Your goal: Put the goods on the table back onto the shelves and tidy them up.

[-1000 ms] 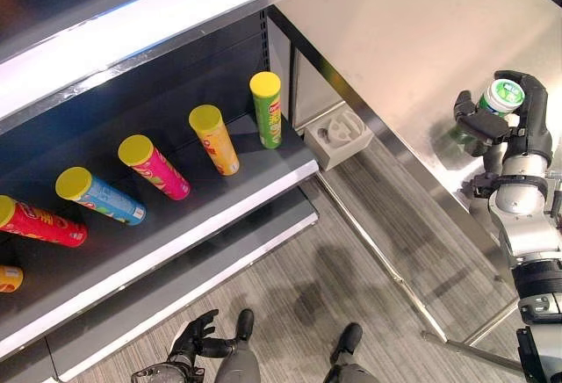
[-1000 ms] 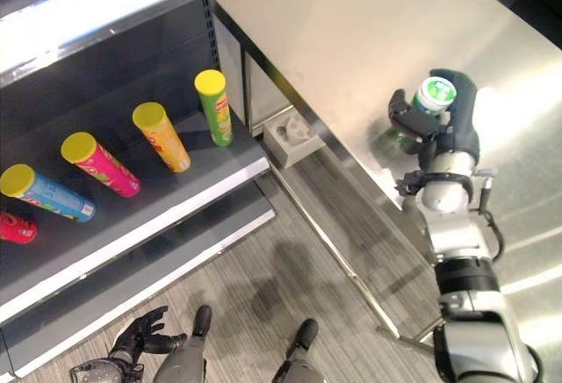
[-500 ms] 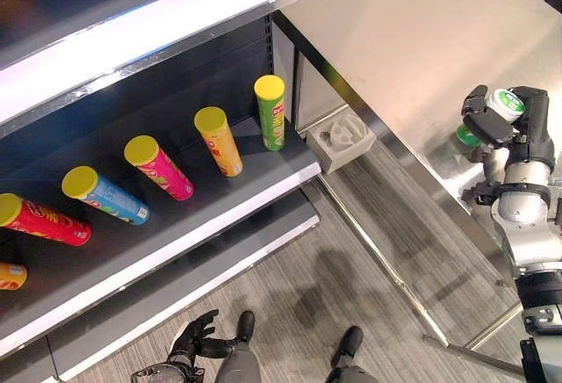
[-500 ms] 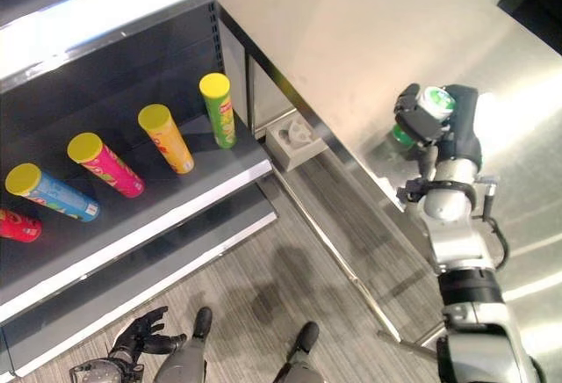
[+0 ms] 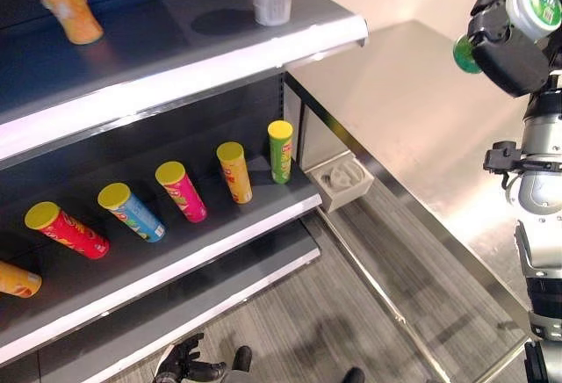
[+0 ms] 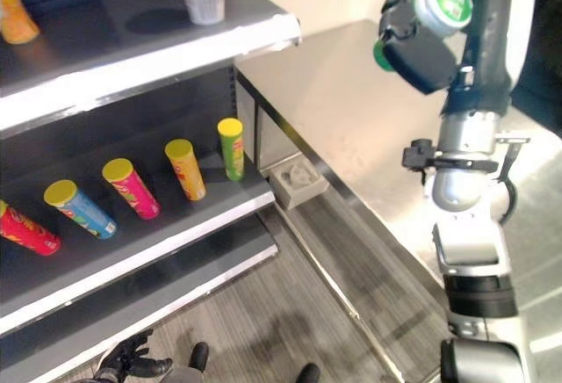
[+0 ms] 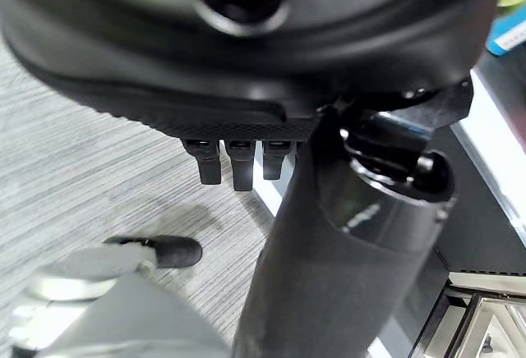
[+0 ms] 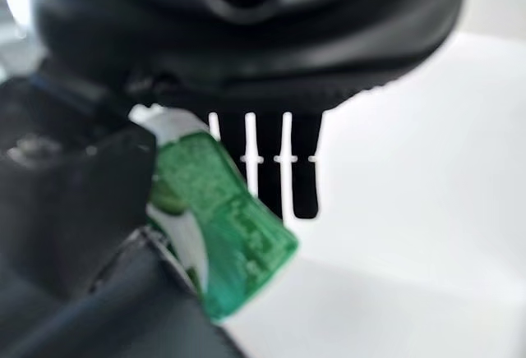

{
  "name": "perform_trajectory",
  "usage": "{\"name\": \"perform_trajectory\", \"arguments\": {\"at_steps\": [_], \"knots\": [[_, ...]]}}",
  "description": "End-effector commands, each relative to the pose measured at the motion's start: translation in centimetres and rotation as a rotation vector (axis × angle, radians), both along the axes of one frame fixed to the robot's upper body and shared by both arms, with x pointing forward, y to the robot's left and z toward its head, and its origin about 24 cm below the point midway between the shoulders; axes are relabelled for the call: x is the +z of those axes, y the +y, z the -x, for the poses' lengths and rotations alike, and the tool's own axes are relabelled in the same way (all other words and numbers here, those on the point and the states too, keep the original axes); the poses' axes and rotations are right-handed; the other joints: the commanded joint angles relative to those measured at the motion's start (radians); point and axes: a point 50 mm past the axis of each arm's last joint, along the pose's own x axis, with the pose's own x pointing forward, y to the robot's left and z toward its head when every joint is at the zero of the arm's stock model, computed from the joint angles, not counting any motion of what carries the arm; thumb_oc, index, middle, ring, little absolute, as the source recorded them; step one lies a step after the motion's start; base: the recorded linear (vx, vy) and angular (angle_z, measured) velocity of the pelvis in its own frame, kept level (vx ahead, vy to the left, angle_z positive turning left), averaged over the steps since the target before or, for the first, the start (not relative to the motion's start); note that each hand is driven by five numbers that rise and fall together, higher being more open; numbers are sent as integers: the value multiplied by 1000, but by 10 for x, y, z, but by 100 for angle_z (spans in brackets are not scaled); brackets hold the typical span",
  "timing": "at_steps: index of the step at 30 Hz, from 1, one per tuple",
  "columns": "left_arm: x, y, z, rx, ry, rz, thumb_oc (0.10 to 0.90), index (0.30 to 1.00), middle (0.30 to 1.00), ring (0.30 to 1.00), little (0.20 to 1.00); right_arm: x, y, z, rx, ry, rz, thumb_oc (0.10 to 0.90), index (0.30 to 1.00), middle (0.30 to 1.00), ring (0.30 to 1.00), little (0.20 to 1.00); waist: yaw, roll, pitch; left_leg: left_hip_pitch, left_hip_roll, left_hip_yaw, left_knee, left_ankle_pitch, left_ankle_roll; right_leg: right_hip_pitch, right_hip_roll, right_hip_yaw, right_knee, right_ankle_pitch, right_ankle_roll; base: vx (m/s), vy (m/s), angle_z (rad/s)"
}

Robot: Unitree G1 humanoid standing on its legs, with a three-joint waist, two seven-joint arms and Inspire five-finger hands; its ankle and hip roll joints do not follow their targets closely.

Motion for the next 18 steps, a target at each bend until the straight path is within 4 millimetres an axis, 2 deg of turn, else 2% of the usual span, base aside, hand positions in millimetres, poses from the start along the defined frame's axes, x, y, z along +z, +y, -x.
{"name": "perform_trajectory", "arguments": {"at_steps": [1,6,9,11,12,15,16,18], "knots": [[12,20,-15,-68,-55,-75,800,900,900,900,900,56,9,25,103,-250,72,400,300,300,300,300,49,-20,-66,9,67,49,19,-65,-40,16,-47,-14,10,-95,54,-18,-86,31],[15,17,-23,-96,-79,-66,800,900,900,900,900,71,20,33,166,-288,115,400,300,300,300,300,49,-23,-80,-41,63,147,55,-39,-47,63,-66,-97,6,-102,59,-18,-23,69],[13,14,-20,-109,-64,-61,800,900,900,900,900,76,29,31,230,-277,128,400,300,300,300,300,56,-15,-98,-31,59,173,35,-30,-40,79,-70,-128,9,-101,59,14,28,52],[12,13,-16,-115,-59,-56,800,900,900,900,900,79,36,26,255,-260,144,400,300,300,300,300,68,-14,-107,-27,55,174,18,-24,-40,84,-81,-146,11,-94,62,16,54,35],[12,14,-14,-137,-44,-64,800,900,900,900,900,76,41,13,292,-194,134,400,300,300,300,300,88,-15,-120,-24,54,162,7,-39,-46,100,-86,-164,15,-98,78,54,42,49],[13,16,-15,-142,-43,-75,800,900,900,900,900,78,46,9,325,-179,125,400,300,300,300,300,92,-17,-119,-33,42,146,7,-38,-42,105,-97,-182,25,-91,83,26,48,69],[14,21,-15,-143,-40,-92,800,900,900,900,900,82,54,5,358,-160,141,400,300,300,300,300,109,-21,-121,-37,27,123,7,-41,-35,113,-115,-203,43,-89,87,14,64,56],[14,22,-14,-134,-36,-97,800,900,900,900,900,83,59,3,376,-153,149,400,300,300,300,300,115,-23,-119,-38,20,116,8,-41,-32,118,-121,-212,48,-87,90,14,42,44]]}}
